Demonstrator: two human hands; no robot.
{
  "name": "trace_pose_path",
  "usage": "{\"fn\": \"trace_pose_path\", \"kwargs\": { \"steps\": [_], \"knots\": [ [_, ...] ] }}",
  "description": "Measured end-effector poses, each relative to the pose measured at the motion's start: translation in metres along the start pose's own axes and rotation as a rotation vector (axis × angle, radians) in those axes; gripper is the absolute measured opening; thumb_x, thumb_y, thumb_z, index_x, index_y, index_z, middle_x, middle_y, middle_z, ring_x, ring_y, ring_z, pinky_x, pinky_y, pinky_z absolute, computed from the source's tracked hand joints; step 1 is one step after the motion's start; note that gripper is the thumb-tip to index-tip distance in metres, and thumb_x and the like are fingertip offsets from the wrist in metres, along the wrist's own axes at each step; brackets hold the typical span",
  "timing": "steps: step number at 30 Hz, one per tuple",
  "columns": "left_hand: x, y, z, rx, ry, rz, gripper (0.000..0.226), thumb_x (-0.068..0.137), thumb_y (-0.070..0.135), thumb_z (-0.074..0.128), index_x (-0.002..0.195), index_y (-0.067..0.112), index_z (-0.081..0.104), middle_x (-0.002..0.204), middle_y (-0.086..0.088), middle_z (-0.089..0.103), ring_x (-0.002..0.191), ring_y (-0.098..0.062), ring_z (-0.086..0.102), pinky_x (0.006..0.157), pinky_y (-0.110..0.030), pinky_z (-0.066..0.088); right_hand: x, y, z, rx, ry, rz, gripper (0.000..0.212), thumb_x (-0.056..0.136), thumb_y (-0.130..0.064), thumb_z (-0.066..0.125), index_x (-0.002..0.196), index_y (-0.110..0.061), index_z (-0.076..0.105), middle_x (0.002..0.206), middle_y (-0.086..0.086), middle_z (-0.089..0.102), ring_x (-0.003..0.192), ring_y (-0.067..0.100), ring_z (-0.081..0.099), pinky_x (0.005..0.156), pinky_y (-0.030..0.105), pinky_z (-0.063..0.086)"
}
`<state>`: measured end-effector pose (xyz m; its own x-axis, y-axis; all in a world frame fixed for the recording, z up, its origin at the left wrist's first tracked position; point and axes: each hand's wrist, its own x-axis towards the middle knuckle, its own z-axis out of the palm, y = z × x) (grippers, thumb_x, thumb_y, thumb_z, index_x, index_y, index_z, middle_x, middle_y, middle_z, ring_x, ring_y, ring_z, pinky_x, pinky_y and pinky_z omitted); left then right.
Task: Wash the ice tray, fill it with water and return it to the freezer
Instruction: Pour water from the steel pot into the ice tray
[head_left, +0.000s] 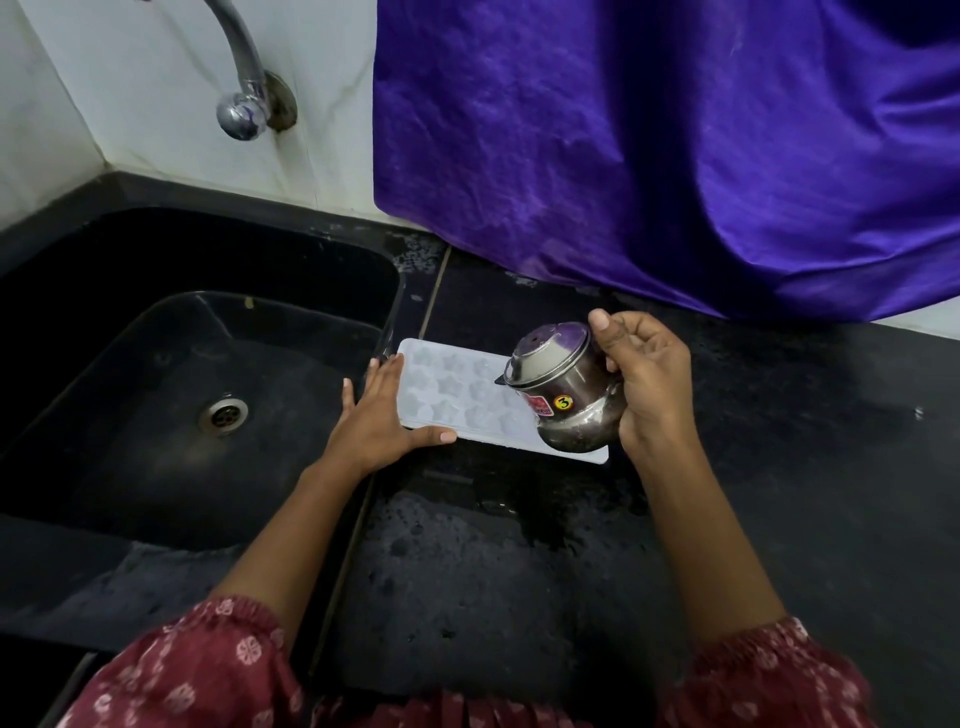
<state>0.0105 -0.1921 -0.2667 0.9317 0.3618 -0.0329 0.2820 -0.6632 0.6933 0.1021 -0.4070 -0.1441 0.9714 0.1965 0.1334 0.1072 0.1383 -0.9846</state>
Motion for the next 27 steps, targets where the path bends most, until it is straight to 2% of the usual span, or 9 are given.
{"fn": "trace_pose_path", "kwargs": {
  "steps": [9, 13, 18, 22, 27],
  "knots": [
    [-0.002, 0.001, 0.0, -0.005, 0.008, 0.002, 0.118, 0.064, 0.064, 0.068, 0.149, 0.019, -0.001, 0.158, 0.003, 0.0, 0.14, -0.003, -0.015, 0.108, -0.034, -0.021, 0.002, 0.006, 0.009, 0.038, -0.011, 0.035, 0.019, 0.079, -0.019, 0.069, 0.066, -0.016, 0.055, 0.044, -0.014, 0.044, 0.048, 0.002, 0.039, 0.059, 0.017, 0.04],
    [-0.002, 0.0, 0.0, 0.008, 0.008, 0.0, 0.118, 0.064, 0.065, 0.067, 0.149, 0.018, -0.001, 0.158, 0.003, 0.0, 0.141, -0.005, -0.014, 0.108, -0.035, -0.021, 0.002, 0.004, 0.017, -0.001, -0.05, 0.023, 0.018, 0.079, -0.019, 0.069, 0.068, -0.016, 0.055, 0.045, -0.014, 0.046, 0.051, 0.004, 0.039, 0.061, 0.02, 0.039],
    [-0.001, -0.001, 0.001, 0.007, 0.009, 0.004, 0.121, 0.062, 0.068, 0.065, 0.149, 0.017, 0.0, 0.158, 0.004, 0.001, 0.141, -0.005, -0.014, 0.109, -0.036, -0.021, 0.002, 0.002, 0.026, -0.075, -0.074, 0.0, 0.019, 0.077, -0.021, 0.071, 0.067, -0.018, 0.055, 0.045, -0.015, 0.045, 0.048, 0.0, 0.039, 0.056, 0.015, 0.038],
    [-0.001, -0.002, 0.001, 0.008, 0.013, 0.009, 0.12, 0.062, 0.069, 0.065, 0.149, 0.018, 0.0, 0.158, 0.004, 0.001, 0.141, -0.004, -0.014, 0.109, -0.036, -0.021, 0.002, 0.001, 0.03, -0.107, -0.084, -0.017, 0.019, 0.076, -0.022, 0.072, 0.067, -0.018, 0.055, 0.051, -0.013, 0.047, 0.049, 0.0, 0.04, 0.058, 0.017, 0.038],
    [-0.002, -0.001, 0.001, 0.013, 0.012, 0.012, 0.119, 0.063, 0.068, 0.065, 0.149, 0.018, -0.001, 0.158, 0.004, 0.0, 0.141, -0.005, -0.014, 0.109, -0.036, -0.02, 0.003, -0.001, 0.033, -0.126, -0.094, -0.023, 0.019, 0.076, -0.022, 0.072, 0.068, -0.018, 0.055, 0.046, -0.015, 0.048, 0.049, 0.0, 0.041, 0.058, 0.016, 0.039]
  ]
}}
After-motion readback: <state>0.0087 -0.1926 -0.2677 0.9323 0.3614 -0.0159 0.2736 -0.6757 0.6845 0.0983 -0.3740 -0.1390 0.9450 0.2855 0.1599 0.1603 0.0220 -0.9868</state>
